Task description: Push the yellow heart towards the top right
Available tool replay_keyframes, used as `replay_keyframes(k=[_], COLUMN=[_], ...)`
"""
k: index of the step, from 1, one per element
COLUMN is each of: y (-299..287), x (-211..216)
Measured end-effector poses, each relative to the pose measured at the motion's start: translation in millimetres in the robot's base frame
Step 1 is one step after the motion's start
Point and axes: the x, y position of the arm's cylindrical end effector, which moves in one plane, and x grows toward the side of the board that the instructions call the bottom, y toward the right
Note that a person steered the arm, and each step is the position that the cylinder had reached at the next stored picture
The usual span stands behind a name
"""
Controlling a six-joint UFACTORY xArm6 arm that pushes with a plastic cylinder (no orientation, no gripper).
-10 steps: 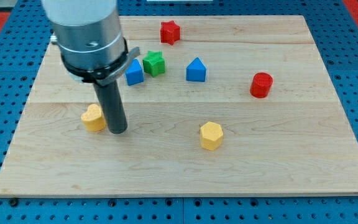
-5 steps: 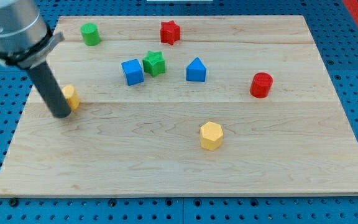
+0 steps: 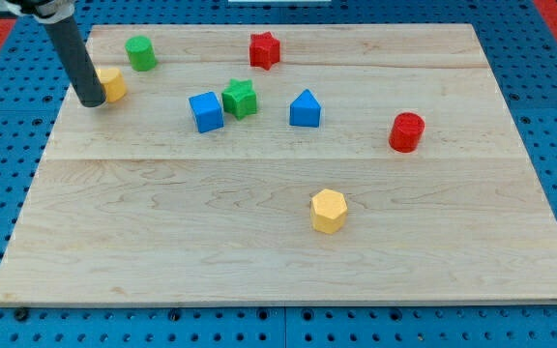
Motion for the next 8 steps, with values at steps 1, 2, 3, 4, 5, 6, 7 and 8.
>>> replay_keyframes(k=[1,2,3,4,5,6,7,8], y=[-40.3,-15.8,57.6,101.7,72.6,85.2,140.3,185.8], x=[-15.1,-24.5,-24.5,-24.9,-50.0,-57.6,-30.8,-22.1])
